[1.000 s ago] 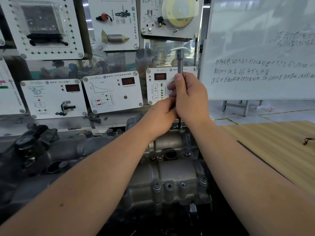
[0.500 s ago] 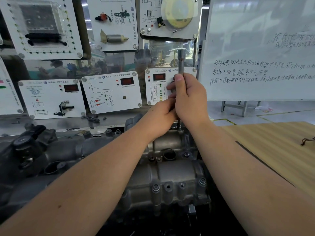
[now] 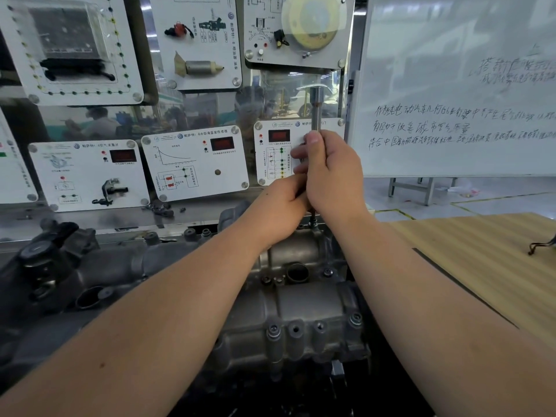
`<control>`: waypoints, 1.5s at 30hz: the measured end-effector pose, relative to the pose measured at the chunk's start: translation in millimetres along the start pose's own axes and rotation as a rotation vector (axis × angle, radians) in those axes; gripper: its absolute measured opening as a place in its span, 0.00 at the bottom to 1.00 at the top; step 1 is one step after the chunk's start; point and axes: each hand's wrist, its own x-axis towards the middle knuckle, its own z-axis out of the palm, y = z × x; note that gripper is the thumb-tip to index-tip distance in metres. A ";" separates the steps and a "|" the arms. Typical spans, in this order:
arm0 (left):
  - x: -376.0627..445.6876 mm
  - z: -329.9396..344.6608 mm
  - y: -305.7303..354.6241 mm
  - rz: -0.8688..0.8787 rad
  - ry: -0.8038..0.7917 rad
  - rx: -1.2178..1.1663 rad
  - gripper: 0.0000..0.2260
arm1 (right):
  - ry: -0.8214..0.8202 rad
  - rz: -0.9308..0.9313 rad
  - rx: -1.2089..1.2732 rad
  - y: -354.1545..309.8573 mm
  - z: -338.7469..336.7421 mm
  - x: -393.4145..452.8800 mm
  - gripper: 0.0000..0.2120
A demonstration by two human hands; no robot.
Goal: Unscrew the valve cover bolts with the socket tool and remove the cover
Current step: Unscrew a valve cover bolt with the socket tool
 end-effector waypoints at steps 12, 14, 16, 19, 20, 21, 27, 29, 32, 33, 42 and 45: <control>-0.6 1.3 3.7 -0.008 -0.006 0.052 0.08 | 0.009 -0.005 0.014 -0.3 0.0 -1.4 0.12; -0.6 0.5 3.2 0.007 -0.005 0.064 0.08 | 0.001 -0.007 0.026 0.8 0.8 -1.3 0.12; -0.6 0.2 3.4 0.016 0.004 0.074 0.08 | -0.010 -0.015 0.034 1.2 0.9 -1.8 0.06; -0.2 0.9 4.0 0.019 0.013 0.085 0.09 | -0.016 -0.005 0.041 1.8 0.6 -2.5 0.05; -0.2 0.9 4.1 0.018 0.013 0.088 0.09 | -0.006 -0.004 0.035 2.9 0.5 -2.2 0.06; 0.1 0.9 3.6 0.017 0.014 0.093 0.09 | 0.006 -0.004 0.028 2.5 0.1 -2.0 0.07; -0.4 1.3 2.4 -0.007 0.005 0.055 0.09 | 0.002 0.004 0.017 1.6 0.2 -1.5 0.12; -0.6 0.8 1.6 0.010 0.001 0.059 0.08 | -0.004 0.005 0.033 0.4 0.7 -2.0 0.13; 1.5 0.4 -0.9 0.032 0.005 0.065 0.08 | -0.008 0.007 0.054 0.4 0.9 -2.6 0.07; 2.3 0.6 -1.7 0.039 0.007 0.064 0.08 | -0.001 0.010 0.058 0.9 0.6 -2.5 0.05; 2.4 1.6 -2.2 0.063 -0.004 0.045 0.07 | 0.004 0.004 0.007 1.5 0.7 -0.2 0.13; 2.4 0.9 -1.4 0.072 -0.012 0.049 0.08 | 0.003 -0.005 0.024 0.9 0.6 -0.6 0.11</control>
